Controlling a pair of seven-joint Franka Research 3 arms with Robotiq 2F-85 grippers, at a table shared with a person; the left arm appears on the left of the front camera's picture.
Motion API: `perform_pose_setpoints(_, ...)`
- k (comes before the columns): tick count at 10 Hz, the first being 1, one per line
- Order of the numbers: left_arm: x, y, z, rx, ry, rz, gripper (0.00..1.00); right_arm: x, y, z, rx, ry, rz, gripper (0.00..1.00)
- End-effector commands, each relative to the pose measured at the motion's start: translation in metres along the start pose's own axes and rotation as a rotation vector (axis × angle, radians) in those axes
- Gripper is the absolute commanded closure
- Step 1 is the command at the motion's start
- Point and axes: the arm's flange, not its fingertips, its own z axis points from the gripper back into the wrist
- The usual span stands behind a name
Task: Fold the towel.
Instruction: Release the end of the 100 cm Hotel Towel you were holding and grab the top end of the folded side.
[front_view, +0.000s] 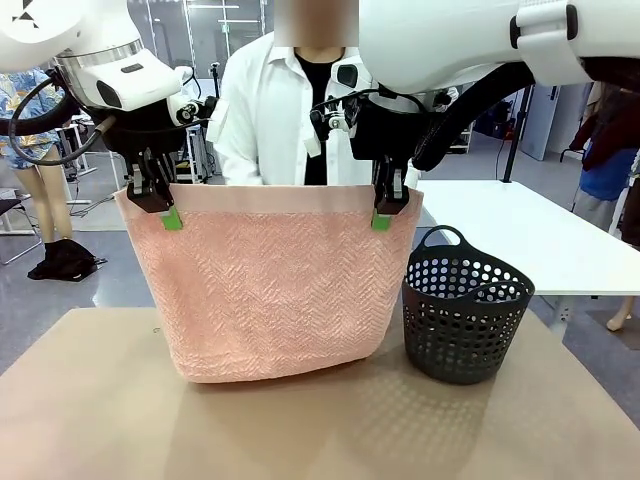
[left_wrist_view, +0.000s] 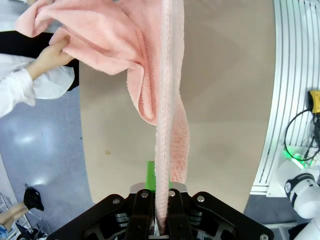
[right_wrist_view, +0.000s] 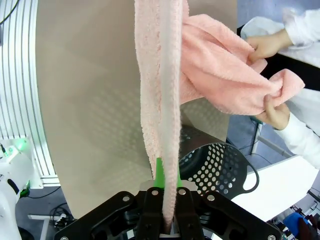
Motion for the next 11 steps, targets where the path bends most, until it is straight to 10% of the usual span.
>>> perform_pose_setpoints(1,-0.0014,0.0004,0.0004,-0.002,-0.002,0.003,1.0,-0.0007,0.0002,0.0007,-0.001,-0.001,0.008,1.0)
perform_pose_setpoints(11,-0.0014,0.0004,0.0004,-0.002,-0.002,0.003,1.0,-0.0007,0.0002,0.0007,-0.001,-0.001,0.008,1.0)
